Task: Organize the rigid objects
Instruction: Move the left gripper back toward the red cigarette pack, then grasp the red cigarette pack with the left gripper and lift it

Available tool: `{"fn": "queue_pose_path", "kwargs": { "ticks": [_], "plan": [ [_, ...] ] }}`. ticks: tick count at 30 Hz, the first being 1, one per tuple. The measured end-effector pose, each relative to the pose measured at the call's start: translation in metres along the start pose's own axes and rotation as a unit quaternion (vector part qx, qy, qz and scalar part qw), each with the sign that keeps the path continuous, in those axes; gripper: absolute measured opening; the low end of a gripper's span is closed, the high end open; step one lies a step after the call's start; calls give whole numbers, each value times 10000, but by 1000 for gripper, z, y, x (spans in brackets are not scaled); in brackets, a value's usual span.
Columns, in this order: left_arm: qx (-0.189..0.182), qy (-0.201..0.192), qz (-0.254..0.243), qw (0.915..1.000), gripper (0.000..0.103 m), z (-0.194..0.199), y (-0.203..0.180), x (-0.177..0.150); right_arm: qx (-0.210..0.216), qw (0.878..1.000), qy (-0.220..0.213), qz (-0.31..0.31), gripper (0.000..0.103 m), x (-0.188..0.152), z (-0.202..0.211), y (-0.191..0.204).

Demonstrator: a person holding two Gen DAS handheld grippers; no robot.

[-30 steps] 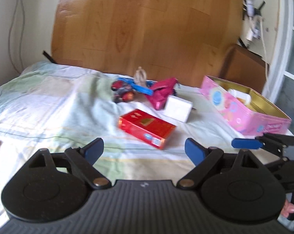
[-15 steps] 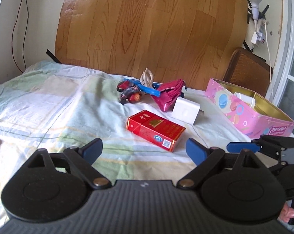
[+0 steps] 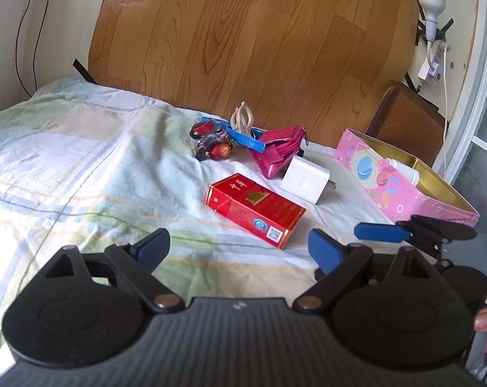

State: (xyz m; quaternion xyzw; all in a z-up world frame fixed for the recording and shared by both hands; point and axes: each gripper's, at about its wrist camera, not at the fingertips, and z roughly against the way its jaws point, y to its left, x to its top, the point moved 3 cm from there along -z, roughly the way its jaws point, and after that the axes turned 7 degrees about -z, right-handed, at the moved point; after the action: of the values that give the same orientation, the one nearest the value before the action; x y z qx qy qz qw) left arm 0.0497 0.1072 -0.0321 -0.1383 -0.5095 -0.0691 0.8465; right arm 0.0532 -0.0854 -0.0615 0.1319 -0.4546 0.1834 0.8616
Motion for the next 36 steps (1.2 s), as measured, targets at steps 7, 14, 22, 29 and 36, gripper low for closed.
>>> {"fn": "queue_pose_path", "kwargs": {
  "ticks": [7, 14, 22, 29, 36],
  "plan": [
    [-45, 117, 212, 9997, 94, -4, 7, -1, 239, 9987, 426, -164, 87, 15, -37, -5],
    [-108, 178, 472, 9987, 94, -7, 15, -2, 343, 9975, 606, -153, 81, 24, -64, -3],
    [-182, 174, 781, 9966, 94, -6, 23, -4, 562, 9972, 496, -25, 57, 23, -59, 2],
    [-284, 206, 773, 9964, 94, -5, 19, -2, 501, 9976, 462, 70, 57, 10, -35, -6],
    [-753, 348, 521, 9952, 94, -18, -20, 7, 557, 9974, 442, 91, 57, -10, -2, -20]
  ]
}}
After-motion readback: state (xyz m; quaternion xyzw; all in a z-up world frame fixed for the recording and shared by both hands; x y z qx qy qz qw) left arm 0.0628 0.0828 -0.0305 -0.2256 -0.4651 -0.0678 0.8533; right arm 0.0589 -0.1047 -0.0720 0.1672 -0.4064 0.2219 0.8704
